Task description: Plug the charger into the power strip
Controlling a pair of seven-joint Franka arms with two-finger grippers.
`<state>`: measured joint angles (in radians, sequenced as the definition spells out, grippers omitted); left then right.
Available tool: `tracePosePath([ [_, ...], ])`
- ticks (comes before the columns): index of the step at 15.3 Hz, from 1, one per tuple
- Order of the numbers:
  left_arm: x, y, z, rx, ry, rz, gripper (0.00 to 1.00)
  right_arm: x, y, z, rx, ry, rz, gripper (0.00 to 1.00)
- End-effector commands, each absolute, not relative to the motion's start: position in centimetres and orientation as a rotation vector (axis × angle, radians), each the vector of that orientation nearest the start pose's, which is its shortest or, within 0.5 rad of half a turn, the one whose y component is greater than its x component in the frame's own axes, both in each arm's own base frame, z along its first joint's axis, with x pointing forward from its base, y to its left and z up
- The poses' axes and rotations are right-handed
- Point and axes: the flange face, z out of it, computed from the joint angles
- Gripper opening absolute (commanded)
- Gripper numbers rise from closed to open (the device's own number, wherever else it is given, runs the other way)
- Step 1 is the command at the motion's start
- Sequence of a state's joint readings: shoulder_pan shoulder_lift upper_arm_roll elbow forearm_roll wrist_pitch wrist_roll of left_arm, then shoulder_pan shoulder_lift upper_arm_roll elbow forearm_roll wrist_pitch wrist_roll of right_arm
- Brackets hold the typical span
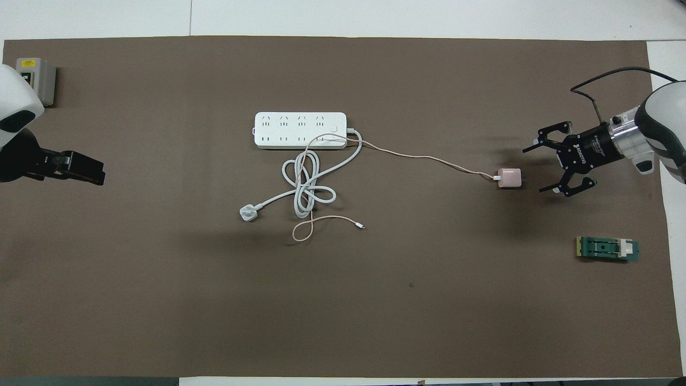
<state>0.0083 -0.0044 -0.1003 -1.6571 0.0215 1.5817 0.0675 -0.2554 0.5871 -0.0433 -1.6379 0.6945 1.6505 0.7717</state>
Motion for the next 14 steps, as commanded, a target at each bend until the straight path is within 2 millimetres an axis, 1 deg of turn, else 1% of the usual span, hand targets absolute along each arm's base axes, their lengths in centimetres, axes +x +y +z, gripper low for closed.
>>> tracePosePath([
  [1, 54.5, -4.6, 59.0, -3.09, 0.247, 0.118, 1.0, 62.3, -12.1, 23.9, -1.898, 1.56, 0.972, 1.0],
  [2, 54.5, -4.7, 58.9, -3.09, 0.251, 0.121, 1.0, 62.1, -12.0, 23.6, -1.895, 1.562, 0.983, 1.0],
  [3, 54.4, -5.5, 59.0, -3.088, 0.273, 0.116, 1.0, 62.1, -12.1, 23.5, -1.892, 1.564, 0.981, 1.0],
  [5, 54.5, -5.9, 59.1, -3.087, 0.282, 0.101, 1.0, 62.0, -12.1, 23.3, -1.885, 1.565, 0.988, 1.0],
  [6, 54.9, -5.8, 59.1, -3.09, 0.291, 0.064, 1.0, 61.9, -12.0, 23.1, -1.872, 1.566, 0.988, 1.0],
  [7, 55.8, -5.3, 59.3, -3.103, 0.274, -0.035, 1.0, 61.9, -11.9, 22.9, -1.876, 1.561, 0.988, 1.0],
  [8, 56.4, -5.7, 59.0, -3.137, 0.276, -0.091, 1.0, 61.8, -11.9, 22.7, -1.879, 1.558, 0.982, 1.0],
  [9, 56.6, -6.5, 58.1, -3.249, 0.251, -0.076, 1.0, 61.7, -11.9, 22.5, -1.877, 1.561, 0.977, 1.0],
  [10, 57.1, -6.3, 56.7, -3.355, 0.198, -0.021, 1.0, 61.5, -11.8, 22.2, -1.873, 1.56, 0.97, 1.0],
  [11, 57.4, -6.0, 55.8, -3.43, 0.155, 0.021, 1.0, 61.4, -11.8, 21.8, -1.872, 1.545, 0.96, 0.94],
  [12, 57.8, -6.1, 54.7, -3.51, 0.114, 0.068, 1.0, 61.1, -11.8, 21.3, -1.874, 1.539, 0.954, 0.9],
  [13, 58.2, -5.7, 53.5, -3.62, 0.032, 0.107, 1.0, 60.9, -11.7, 21.0, -1.858, 1.538, 0.959, 0.82],
  [14, 59.0, -4.9, 52.1, -3.728, -0.053, 0.132, 1.0, 61.0, -11.6, 21.0, -1.848, 1.536, 0.954, 0.69],
])
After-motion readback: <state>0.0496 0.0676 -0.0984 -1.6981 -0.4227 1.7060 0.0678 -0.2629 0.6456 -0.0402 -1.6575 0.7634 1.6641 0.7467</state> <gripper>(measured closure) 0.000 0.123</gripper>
